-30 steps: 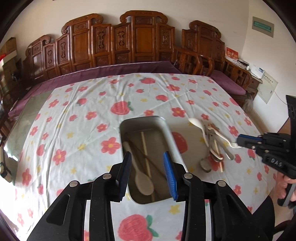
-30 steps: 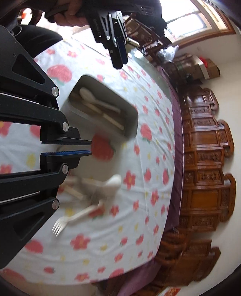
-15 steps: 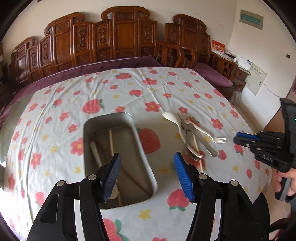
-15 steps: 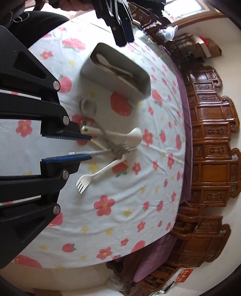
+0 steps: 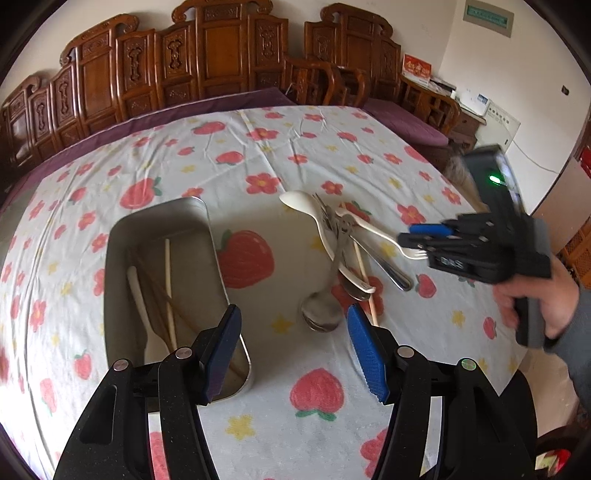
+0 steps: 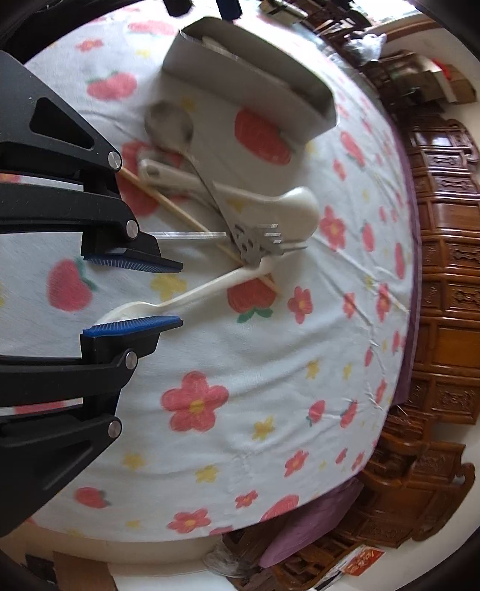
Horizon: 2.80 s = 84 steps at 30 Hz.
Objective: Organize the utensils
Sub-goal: 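Grasp the white plastic fork with the right gripper while the left grasps the smiley metal spoon, then carry the smiley spoon into the tray and open the left gripper while the right carries the fork over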
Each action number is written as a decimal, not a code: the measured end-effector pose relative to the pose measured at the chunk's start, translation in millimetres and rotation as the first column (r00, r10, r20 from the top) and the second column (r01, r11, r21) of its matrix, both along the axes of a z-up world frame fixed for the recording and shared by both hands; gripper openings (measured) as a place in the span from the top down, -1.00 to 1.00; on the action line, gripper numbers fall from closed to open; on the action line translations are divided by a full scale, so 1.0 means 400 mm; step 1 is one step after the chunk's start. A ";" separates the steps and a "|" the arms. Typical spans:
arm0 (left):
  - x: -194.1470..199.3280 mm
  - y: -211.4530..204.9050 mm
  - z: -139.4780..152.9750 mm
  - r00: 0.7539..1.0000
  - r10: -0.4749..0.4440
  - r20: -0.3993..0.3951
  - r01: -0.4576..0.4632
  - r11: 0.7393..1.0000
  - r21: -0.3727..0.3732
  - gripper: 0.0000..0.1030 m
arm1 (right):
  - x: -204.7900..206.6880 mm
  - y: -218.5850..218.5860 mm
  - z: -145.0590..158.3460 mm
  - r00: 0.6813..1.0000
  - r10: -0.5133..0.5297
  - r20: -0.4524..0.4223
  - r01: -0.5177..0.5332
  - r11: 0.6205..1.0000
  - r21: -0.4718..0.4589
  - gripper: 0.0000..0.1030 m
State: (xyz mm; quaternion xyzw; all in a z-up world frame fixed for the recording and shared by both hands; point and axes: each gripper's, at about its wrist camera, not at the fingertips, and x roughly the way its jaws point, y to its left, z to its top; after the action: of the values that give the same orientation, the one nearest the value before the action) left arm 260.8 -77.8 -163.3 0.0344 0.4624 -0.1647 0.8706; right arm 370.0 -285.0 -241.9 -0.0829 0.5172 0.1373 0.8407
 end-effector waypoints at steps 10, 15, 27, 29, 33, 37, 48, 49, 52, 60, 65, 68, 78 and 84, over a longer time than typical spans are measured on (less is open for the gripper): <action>0.038 -0.053 -0.046 0.998 -0.043 -0.048 0.045 0.998 0.041 -0.11 | 0.039 0.034 -0.054 0.997 0.074 -0.034 -0.077 0.994 -0.077 0.80; 0.078 -0.093 -0.077 0.993 -0.082 -0.084 0.087 0.994 0.065 -0.11 | 0.000 -0.011 -0.051 0.999 0.029 -0.045 -0.033 0.995 -0.090 0.86; 0.164 -0.175 -0.129 0.978 -0.153 -0.141 0.173 0.975 0.139 0.26 | -0.143 -0.120 -0.012 0.995 -0.096 -0.020 0.097 0.994 0.058 0.86; 0.176 -0.185 -0.139 0.974 -0.161 -0.159 0.184 0.972 0.143 0.32 | -0.153 -0.122 -0.012 0.994 -0.105 -0.019 0.106 0.992 0.069 0.86; 0.196 -0.199 -0.173 0.963 -0.174 -0.205 0.211 0.962 0.172 0.48 | -0.172 -0.129 -0.005 0.993 -0.118 -0.018 0.119 0.988 0.100 0.86; 0.206 -0.199 -0.196 0.957 -0.171 -0.235 0.214 0.961 0.173 0.53 | -0.195 -0.131 0.007 0.993 -0.118 -0.011 0.118 0.986 0.117 0.86; 0.229 -0.217 -0.205 0.957 -0.170 -0.235 0.215 0.960 0.180 0.58 | -0.226 -0.125 0.027 0.994 -0.110 -0.003 0.110 0.984 0.138 0.86; 0.229 -0.217 -0.205 0.957 -0.174 -0.233 0.217 0.960 0.175 0.62 | -0.229 -0.122 0.025 0.994 -0.109 -0.005 0.109 0.984 0.138 0.86; 0.228 -0.211 -0.205 0.956 -0.176 -0.235 0.217 0.963 0.161 0.89 | -0.234 -0.115 0.021 0.994 -0.106 -0.011 0.107 0.985 0.139 0.86; 0.207 -0.183 -0.168 0.964 -0.151 -0.218 0.183 0.974 0.134 0.90 | -0.253 -0.094 0.032 0.994 -0.106 -0.007 0.106 0.983 0.151 0.86; 0.182 -0.167 -0.113 0.976 -0.144 -0.160 0.165 0.979 0.123 0.90 | -0.258 -0.079 0.060 0.994 -0.111 0.020 0.106 0.982 0.157 0.86; 0.161 -0.157 -0.076 0.982 -0.144 -0.123 0.158 0.980 0.117 0.90 | -0.259 -0.068 0.086 0.993 -0.113 0.042 0.105 0.981 0.162 0.86; 0.103 -0.111 0.042 0.990 -0.135 -0.029 0.136 0.988 0.073 0.90 | -0.273 -0.019 0.176 0.988 -0.109 0.113 0.088 0.980 0.180 0.86; 0.074 -0.073 0.102 0.993 -0.115 0.016 0.114 0.992 0.058 0.90 | -0.283 0.010 0.215 0.985 -0.103 0.139 0.073 0.976 0.205 0.86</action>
State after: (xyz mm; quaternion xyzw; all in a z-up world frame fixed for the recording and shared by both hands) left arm 290.3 -106.9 -122.5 0.0871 0.4556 -0.2008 0.8628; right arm 256.8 -281.0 -155.9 0.0148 0.4396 0.1444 0.8864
